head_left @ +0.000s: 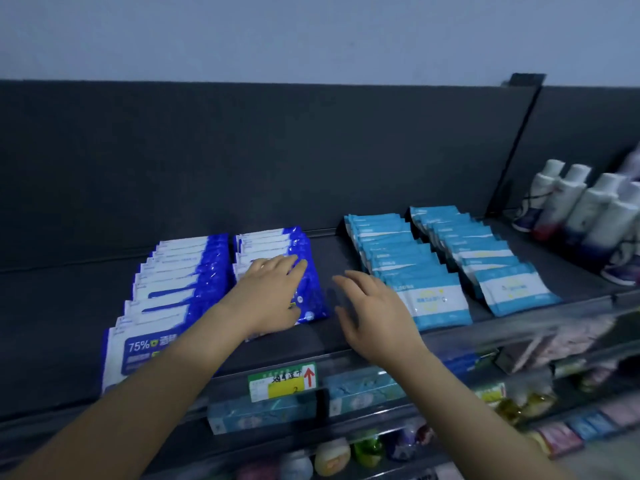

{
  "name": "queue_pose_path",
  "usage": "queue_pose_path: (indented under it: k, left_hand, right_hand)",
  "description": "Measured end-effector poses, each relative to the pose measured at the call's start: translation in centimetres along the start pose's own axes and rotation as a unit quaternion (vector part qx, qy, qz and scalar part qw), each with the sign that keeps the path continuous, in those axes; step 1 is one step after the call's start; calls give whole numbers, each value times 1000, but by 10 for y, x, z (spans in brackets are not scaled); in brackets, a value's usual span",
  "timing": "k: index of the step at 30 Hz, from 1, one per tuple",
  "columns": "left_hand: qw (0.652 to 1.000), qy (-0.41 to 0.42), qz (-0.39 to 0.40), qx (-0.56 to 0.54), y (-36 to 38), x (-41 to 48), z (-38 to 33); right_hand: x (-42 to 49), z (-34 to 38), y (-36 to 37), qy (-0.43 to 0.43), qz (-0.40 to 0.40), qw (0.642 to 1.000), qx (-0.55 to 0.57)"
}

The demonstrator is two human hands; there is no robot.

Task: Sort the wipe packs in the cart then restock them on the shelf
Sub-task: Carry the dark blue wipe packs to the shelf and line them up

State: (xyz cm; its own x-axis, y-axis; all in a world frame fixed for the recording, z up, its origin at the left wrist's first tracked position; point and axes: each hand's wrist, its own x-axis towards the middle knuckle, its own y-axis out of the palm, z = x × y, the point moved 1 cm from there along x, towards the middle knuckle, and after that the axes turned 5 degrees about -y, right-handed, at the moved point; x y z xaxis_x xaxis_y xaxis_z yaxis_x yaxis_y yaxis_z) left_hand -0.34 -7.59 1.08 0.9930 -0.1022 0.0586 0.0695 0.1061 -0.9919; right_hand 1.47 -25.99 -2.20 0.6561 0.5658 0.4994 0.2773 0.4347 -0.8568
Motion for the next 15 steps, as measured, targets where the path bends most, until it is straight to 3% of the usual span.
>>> queue_pose_path:
  k: [4,7,11,15]
  left_hand:
    - [993,76,-93,-17,-29,-5,-59]
    - [973,160,-165,-29,-55,-10,-125]
    - [953,254,-162,-37,-65,-29,-239]
    - [935,326,-137,-37,-57,-58,-357]
  right_hand:
    - [-55,-18,-46,55,-30,996,-66]
    - [-107,-37,-92,150,-50,981,-115]
    - [-204,-62,-154,305,-40,938,-161]
    - [-326,-73,-202,455,6,871,-184]
